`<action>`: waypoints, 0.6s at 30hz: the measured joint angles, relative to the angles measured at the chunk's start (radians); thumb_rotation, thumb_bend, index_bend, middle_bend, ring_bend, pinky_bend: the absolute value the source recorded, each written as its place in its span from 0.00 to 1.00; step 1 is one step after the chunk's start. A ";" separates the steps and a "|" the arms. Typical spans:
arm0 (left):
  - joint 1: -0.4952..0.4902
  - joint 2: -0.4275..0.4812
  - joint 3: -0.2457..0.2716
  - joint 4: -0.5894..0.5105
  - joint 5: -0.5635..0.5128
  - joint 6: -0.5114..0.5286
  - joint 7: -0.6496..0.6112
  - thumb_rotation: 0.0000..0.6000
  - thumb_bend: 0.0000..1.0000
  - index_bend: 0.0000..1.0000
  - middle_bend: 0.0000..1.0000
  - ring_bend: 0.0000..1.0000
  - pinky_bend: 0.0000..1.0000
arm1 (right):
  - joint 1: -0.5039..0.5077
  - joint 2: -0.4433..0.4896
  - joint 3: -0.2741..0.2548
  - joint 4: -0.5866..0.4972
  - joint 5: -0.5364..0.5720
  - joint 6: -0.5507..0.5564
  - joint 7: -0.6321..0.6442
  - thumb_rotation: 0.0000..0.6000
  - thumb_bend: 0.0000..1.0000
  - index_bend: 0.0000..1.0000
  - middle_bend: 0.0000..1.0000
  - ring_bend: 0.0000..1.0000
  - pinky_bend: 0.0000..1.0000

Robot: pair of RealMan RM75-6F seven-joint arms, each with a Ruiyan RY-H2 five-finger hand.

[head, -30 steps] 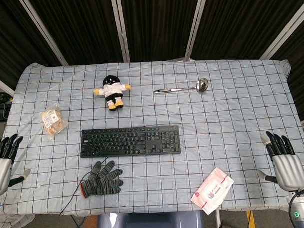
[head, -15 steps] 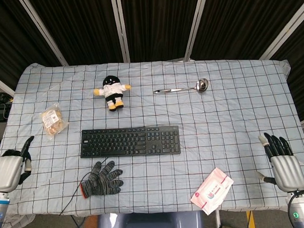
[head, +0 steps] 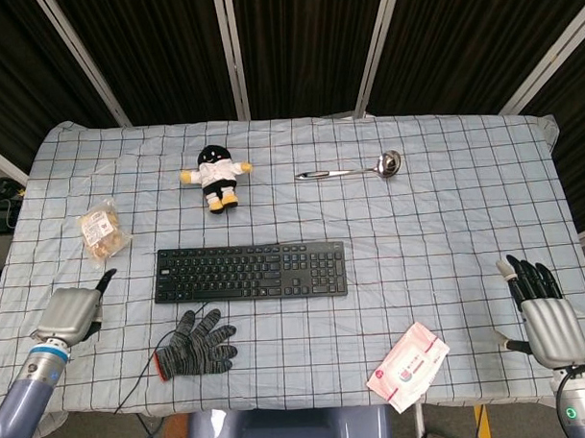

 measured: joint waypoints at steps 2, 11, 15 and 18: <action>-0.050 -0.010 -0.003 -0.018 -0.093 -0.016 0.081 1.00 0.93 0.00 0.85 0.73 0.53 | 0.000 0.000 0.000 0.001 -0.003 0.001 0.006 1.00 0.07 0.00 0.00 0.00 0.00; -0.253 -0.082 -0.011 -0.047 -0.426 -0.038 0.257 1.00 0.93 0.00 0.85 0.73 0.53 | 0.002 0.000 -0.001 0.003 -0.008 0.003 0.020 1.00 0.07 0.00 0.00 0.00 0.00; -0.319 -0.126 -0.008 -0.038 -0.505 -0.028 0.305 1.00 0.93 0.00 0.85 0.73 0.53 | 0.002 -0.001 -0.001 0.004 -0.011 0.003 0.024 1.00 0.07 0.00 0.00 0.00 0.00; -0.355 -0.155 -0.003 -0.027 -0.549 -0.015 0.321 1.00 0.93 0.00 0.85 0.73 0.53 | 0.002 -0.001 -0.002 0.004 -0.011 0.004 0.028 1.00 0.07 0.00 0.00 0.00 0.00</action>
